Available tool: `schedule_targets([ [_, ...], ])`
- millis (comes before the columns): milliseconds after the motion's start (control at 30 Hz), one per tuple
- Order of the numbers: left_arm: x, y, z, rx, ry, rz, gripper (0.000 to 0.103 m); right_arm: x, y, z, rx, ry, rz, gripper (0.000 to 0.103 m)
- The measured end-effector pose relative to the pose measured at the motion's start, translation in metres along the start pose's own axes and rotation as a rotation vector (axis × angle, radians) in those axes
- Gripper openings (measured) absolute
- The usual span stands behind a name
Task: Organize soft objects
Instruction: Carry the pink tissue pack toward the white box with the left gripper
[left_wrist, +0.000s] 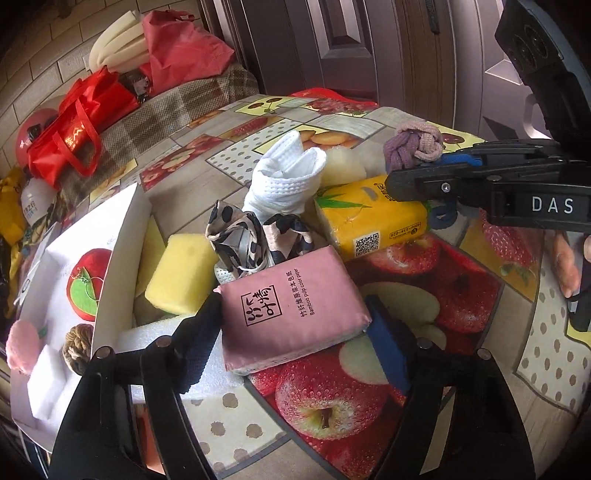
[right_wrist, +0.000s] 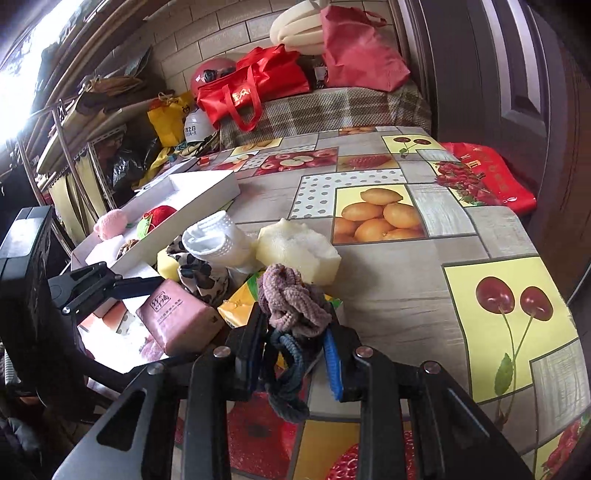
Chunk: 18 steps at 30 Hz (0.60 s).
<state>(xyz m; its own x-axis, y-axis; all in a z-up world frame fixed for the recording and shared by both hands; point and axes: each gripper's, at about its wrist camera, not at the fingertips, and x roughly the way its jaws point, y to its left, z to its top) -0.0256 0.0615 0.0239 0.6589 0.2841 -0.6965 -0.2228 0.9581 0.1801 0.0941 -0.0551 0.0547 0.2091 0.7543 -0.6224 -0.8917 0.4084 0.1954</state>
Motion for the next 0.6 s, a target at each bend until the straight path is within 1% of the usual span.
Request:
schedule_targets([
  [67,-0.009,0.000,-0.001,-0.002,-0.044,0.002,0.073,-0.004,0.001,0.001,0.013,-0.034,-0.003,0.029],
  [133,-0.022,0.002,-0.002,-0.017,-0.114,-0.012,0.073,-0.012,0.006,0.001,-0.003,-0.072,-0.022,0.029],
  [267,-0.055,0.017,-0.010,-0.092,-0.280,-0.015,0.073,-0.025,0.014,0.000,-0.044,-0.146,-0.057,0.029],
  [333,-0.067,0.025,-0.014,-0.136,-0.343,0.000,0.073,-0.030,0.018,0.001,-0.064,-0.178,-0.076,0.029],
  [400,-0.075,0.030,-0.017,-0.167,-0.381,0.038,0.073,-0.036,0.022,0.000,-0.085,-0.213,-0.084,0.029],
  [467,-0.081,0.032,-0.019,-0.167,-0.402,0.076,0.073,-0.041,0.027,-0.002,-0.097,-0.239,-0.080,0.029],
  [533,-0.085,0.035,-0.022,-0.158,-0.416,0.113,0.073,-0.042,0.032,-0.003,-0.100,-0.243,-0.071,0.029],
  [600,-0.088,0.040,-0.026,-0.159,-0.418,0.132,0.073,-0.041,0.039,-0.003,-0.121,-0.242,-0.073,0.029],
])
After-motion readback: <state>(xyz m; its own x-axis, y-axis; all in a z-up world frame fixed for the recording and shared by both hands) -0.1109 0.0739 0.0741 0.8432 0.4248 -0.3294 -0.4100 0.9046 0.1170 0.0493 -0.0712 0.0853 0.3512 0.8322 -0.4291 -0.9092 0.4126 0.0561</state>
